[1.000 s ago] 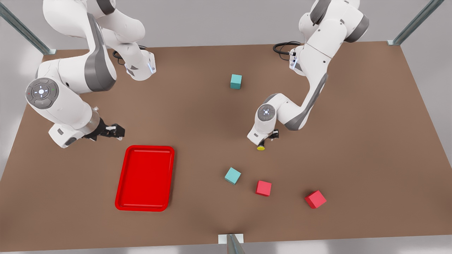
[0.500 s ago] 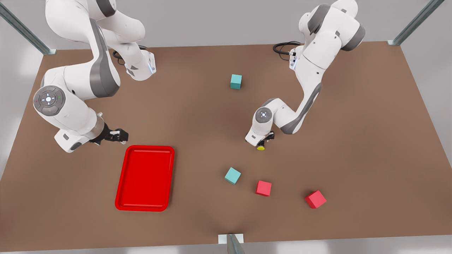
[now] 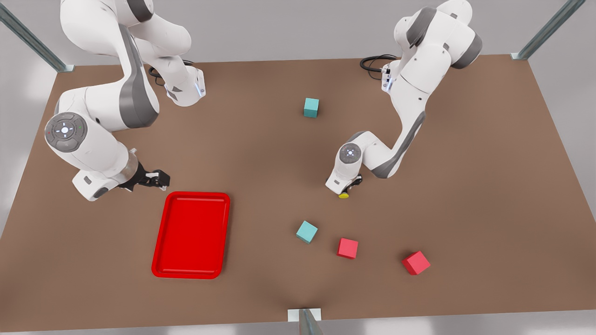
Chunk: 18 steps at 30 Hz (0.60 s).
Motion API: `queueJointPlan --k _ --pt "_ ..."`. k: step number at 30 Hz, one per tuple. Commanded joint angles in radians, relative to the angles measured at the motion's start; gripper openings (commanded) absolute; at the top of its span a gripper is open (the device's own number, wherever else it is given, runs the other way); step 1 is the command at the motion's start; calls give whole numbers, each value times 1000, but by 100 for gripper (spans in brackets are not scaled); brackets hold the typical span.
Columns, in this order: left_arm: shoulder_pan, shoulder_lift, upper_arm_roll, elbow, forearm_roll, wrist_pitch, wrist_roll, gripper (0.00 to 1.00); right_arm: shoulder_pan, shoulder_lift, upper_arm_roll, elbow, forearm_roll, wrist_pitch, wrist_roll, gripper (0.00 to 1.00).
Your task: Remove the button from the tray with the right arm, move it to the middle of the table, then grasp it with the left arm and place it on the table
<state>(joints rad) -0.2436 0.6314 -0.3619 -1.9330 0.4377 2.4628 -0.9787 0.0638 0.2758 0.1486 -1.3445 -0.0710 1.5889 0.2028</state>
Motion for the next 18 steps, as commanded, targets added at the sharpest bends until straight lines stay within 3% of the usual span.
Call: queueJointPlan --k 1,3,5,7,10,18 --pt "6 -1 0 0 1 -2 -26 63 -6 -1 0 1 0 0 3 100" --pt "6 -2 -2 3 1 -4 -28 46 -7 -1 0 2 0 0 3 100" --pt "7 -4 -2 3 -1 -7 -31 40 -7 -1 0 2 0 0 3 100" --pt "7 -13 -5 11 -1 -45 -29 39 -7 0 0 2 0 0 3 100" --pt "155 -16 -164 94 -1 -243 0 42 -2 0 0 1 2 0 4 100" --pt "221 -21 -163 164 -1 -258 -228 42 -10 0 0 1 2 0 3 100"
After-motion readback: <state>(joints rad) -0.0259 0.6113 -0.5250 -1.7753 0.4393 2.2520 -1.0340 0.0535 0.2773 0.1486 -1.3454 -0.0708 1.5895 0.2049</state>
